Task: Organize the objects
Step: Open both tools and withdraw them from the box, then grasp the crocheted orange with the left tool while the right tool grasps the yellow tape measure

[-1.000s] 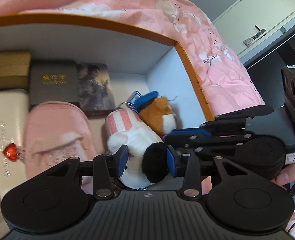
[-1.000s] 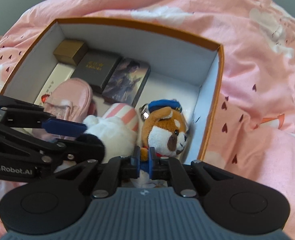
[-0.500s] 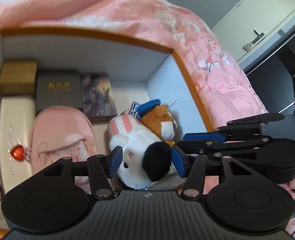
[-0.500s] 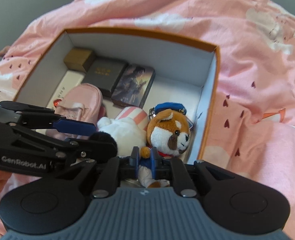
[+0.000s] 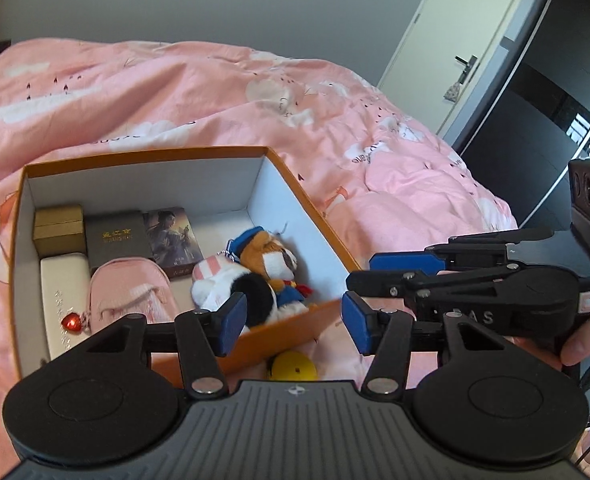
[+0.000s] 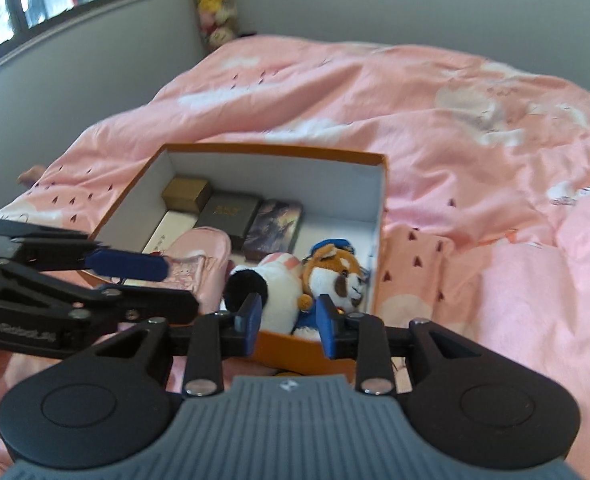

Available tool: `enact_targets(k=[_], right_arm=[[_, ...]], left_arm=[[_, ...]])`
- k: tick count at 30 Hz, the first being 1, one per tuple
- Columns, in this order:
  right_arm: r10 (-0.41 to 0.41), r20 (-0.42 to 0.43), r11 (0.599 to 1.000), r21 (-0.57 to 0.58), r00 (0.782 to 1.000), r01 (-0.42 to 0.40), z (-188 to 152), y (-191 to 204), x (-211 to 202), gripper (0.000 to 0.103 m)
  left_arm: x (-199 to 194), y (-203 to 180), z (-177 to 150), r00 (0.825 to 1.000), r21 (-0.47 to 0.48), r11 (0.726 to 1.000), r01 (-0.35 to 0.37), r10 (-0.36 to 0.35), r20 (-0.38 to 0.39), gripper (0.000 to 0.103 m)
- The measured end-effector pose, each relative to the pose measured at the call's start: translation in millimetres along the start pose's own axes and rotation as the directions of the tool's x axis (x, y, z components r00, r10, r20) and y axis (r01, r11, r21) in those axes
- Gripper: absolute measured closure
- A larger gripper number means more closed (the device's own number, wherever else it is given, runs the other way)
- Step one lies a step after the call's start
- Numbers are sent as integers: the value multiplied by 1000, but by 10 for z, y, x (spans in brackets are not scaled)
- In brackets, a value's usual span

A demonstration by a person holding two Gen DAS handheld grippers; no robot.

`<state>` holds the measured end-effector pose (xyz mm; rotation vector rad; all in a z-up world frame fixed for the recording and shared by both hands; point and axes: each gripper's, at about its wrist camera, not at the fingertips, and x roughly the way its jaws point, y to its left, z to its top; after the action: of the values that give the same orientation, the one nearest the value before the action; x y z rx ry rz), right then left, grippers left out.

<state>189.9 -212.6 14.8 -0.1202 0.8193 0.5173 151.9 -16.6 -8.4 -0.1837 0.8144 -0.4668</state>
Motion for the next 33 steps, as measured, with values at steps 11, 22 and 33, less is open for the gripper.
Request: enact_targets(k=[11,22,33], right_arm=[[-121,8,980,161,993,118,-735,-102,46,60],[-118,-59,981,147,991,126,-1024,-61,325,59],[-88,-136,963,241,987,119,-1090,-267,511,51]], left_arm=[[298,-26,-539,989,-85,996,-13,0,-149,42],[787,152,-835,965,-205,973,-102,47,-257,47],[998,163,-877,955,-199,973,-117,55,-292,55]])
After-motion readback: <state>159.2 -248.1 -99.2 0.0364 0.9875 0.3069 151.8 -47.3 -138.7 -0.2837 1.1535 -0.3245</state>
